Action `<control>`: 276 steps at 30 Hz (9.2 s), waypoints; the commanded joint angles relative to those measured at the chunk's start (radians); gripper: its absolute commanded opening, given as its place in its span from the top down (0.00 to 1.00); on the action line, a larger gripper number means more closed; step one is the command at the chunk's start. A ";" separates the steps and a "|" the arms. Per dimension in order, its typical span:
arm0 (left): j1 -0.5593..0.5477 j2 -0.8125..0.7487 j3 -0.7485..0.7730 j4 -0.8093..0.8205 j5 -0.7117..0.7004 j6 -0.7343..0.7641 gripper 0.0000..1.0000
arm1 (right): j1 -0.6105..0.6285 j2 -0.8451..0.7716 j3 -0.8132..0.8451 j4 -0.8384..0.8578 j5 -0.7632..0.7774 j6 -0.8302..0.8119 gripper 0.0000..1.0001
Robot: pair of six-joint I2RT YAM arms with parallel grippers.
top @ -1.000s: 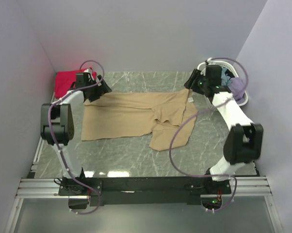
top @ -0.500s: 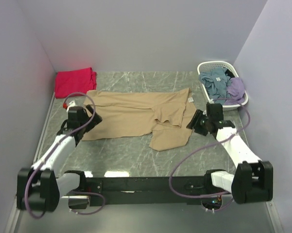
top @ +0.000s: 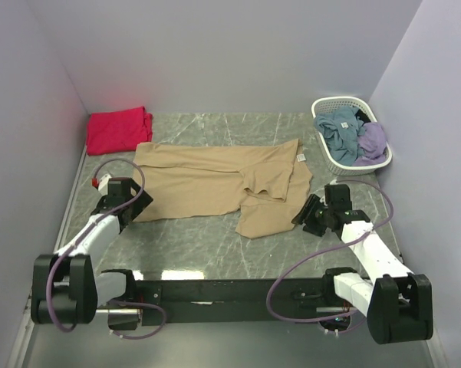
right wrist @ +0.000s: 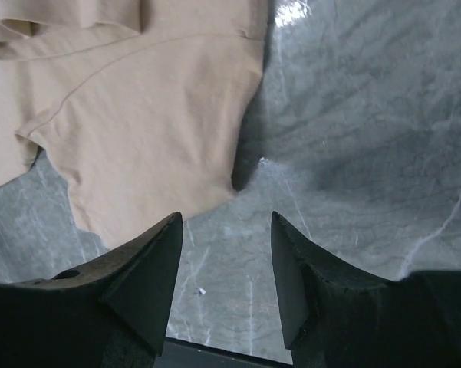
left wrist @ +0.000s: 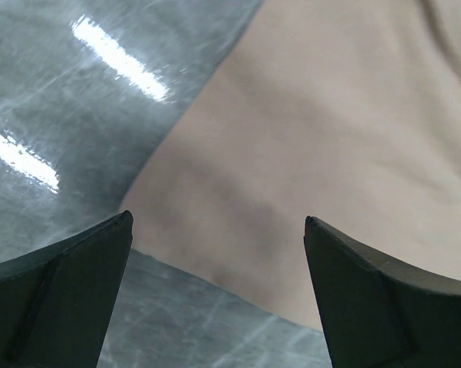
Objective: Fold and stack the t-shirts
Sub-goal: Fold the tshirt
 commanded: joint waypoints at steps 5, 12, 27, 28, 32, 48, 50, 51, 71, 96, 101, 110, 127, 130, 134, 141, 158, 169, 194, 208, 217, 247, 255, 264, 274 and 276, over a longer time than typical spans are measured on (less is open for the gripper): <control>0.016 0.132 0.050 0.058 0.031 0.007 0.01 | 0.070 0.062 -0.029 0.095 0.006 0.057 0.43; 0.039 0.145 0.056 0.054 0.027 0.008 0.01 | 0.136 0.169 -0.042 0.177 0.020 0.085 0.45; 0.039 0.003 0.001 -0.091 0.104 -0.050 0.01 | 0.205 0.165 -0.036 0.150 0.049 0.079 0.47; 0.039 -0.006 -0.007 -0.083 0.107 -0.053 0.01 | 0.206 0.156 -0.028 0.130 0.122 0.085 0.47; 0.039 -0.011 -0.014 -0.098 0.098 -0.053 0.01 | 0.213 0.073 -0.040 0.099 0.204 0.106 0.41; 0.039 0.004 -0.068 -0.034 0.089 -0.068 0.01 | 0.248 0.235 -0.091 0.291 0.115 0.139 0.53; 0.039 0.001 -0.074 -0.032 0.093 -0.073 0.00 | 0.254 0.229 -0.088 0.282 0.117 0.145 0.55; 0.039 0.001 -0.073 -0.038 0.092 -0.078 0.01 | 0.257 0.225 -0.091 0.285 0.114 0.145 0.58; 0.039 -0.026 -0.094 -0.057 0.070 -0.099 0.99 | 0.265 0.232 -0.069 0.308 0.071 0.093 1.00; 0.039 -0.132 -0.122 -0.164 -0.114 -0.332 0.37 | 0.269 0.284 0.014 0.276 0.048 0.033 0.92; 0.039 -0.045 -0.079 -0.143 -0.118 -0.308 0.52 | 0.269 0.278 0.007 0.271 0.056 0.037 0.92; 0.041 0.067 -0.028 -0.106 -0.108 -0.274 0.85 | 0.271 0.261 0.007 0.263 0.065 0.044 0.91; 0.041 -0.063 0.018 -0.181 -0.118 -0.200 0.99 | 0.269 0.102 0.075 0.113 0.085 0.021 1.00; 0.041 -0.072 0.039 -0.196 -0.100 -0.182 0.99 | 0.269 0.080 0.101 0.087 0.057 0.018 1.00; 0.041 -0.066 0.061 -0.201 -0.089 -0.167 0.99 | 0.271 0.071 0.145 0.064 0.036 0.018 1.00; 0.059 0.018 0.094 -0.164 -0.069 -0.130 0.99 | 0.231 0.137 0.265 0.015 0.031 0.001 1.00; 0.099 0.308 0.280 -0.075 -0.031 -0.044 0.99 | 0.076 0.401 0.386 0.069 -0.084 -0.050 1.00; 0.104 0.365 0.363 -0.083 -0.040 -0.013 0.99 | -0.001 0.465 0.437 0.082 -0.133 -0.076 1.00; 0.104 0.546 0.512 -0.037 -0.012 0.016 0.99 | -0.105 0.678 0.638 0.084 -0.196 -0.079 1.00; 0.104 0.561 0.546 0.015 -0.019 0.030 0.13 | -0.110 0.757 0.721 0.115 -0.118 -0.085 0.35; 0.085 0.389 0.510 0.015 -0.035 0.025 0.05 | -0.106 0.518 0.617 0.067 -0.075 -0.128 0.33; -0.123 0.214 0.342 0.029 0.029 0.007 0.03 | 0.128 0.562 0.250 0.340 -0.099 -0.030 0.38; -0.122 0.228 0.343 0.026 0.020 0.011 0.03 | 0.163 0.617 0.270 0.363 -0.078 -0.044 0.75; -0.123 0.262 0.364 0.024 0.026 0.019 0.03 | 0.193 0.499 0.400 0.259 -0.072 -0.044 0.94; -0.123 0.323 0.407 0.034 0.069 0.033 0.02 | 0.193 0.612 0.668 0.138 -0.056 -0.048 0.89; -0.123 0.345 0.418 0.035 0.083 0.040 0.02 | 0.193 0.649 0.736 0.125 -0.058 -0.050 0.88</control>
